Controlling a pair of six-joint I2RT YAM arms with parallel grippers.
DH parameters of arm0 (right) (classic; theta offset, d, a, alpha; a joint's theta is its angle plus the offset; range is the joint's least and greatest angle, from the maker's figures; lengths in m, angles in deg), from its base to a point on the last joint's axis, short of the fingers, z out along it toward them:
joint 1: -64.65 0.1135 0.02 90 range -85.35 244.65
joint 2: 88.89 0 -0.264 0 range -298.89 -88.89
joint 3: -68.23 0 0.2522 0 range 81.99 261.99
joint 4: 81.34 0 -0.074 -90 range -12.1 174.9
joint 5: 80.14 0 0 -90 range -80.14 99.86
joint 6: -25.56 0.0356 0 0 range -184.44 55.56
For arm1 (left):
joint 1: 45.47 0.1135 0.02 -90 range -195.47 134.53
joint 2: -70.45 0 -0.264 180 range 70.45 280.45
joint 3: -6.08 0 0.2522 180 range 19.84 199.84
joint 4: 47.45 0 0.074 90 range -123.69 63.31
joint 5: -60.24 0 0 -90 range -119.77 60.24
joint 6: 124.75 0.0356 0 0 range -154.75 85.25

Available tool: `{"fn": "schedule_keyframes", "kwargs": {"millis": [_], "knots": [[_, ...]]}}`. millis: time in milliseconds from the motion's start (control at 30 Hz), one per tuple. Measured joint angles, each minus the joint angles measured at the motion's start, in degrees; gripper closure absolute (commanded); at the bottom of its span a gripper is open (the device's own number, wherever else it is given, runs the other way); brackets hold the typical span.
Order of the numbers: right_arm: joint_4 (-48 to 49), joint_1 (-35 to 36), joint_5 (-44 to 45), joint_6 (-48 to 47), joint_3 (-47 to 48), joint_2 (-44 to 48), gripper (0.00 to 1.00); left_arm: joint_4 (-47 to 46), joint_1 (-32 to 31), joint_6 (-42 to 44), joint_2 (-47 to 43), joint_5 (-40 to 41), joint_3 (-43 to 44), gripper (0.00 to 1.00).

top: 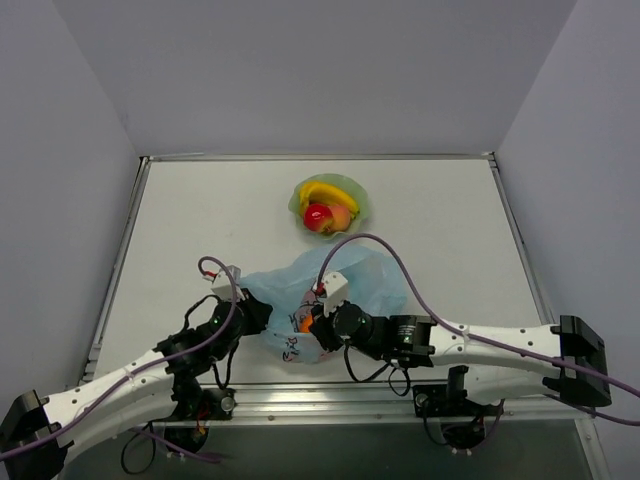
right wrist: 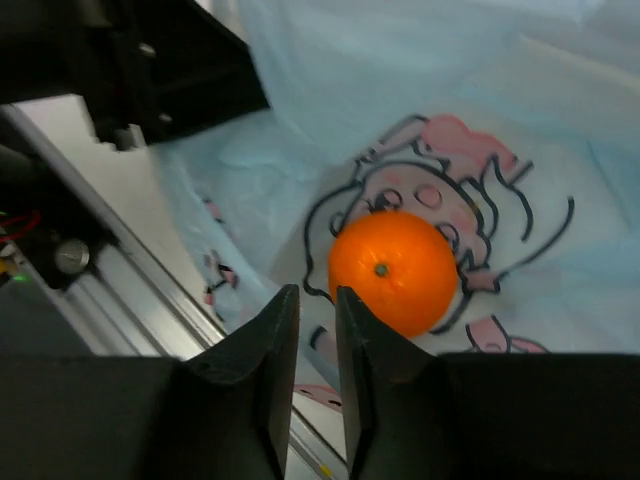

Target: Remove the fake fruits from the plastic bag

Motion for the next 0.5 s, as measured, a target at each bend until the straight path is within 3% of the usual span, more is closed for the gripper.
{"fn": "schedule_keyframes", "kwargs": {"millis": [33,67,167,267,500], "knots": [[-0.4,0.1,0.7,1.1,-1.3,-0.9,0.73,0.5,0.0,-0.4,0.2,0.0,-0.2,0.98],[-0.7,0.0,1.7,2.1,-2.0,-2.0,0.52,1.0,0.0,-0.8,0.4,-0.1,-0.5,0.98],[0.0,0.0,5.7,4.8,-2.1,-5.8,0.19,2.6,0.0,-1.7,0.5,-0.1,-1.8,0.98],[0.6,-0.5,9.5,6.4,-1.5,-9.7,0.09,3.5,0.0,-2.3,0.0,-0.1,-3.1,0.98],[2.7,-2.4,10.4,7.3,0.1,-16.9,0.09,4.2,0.0,-2.3,-0.2,-0.1,-3.3,0.98]]}}
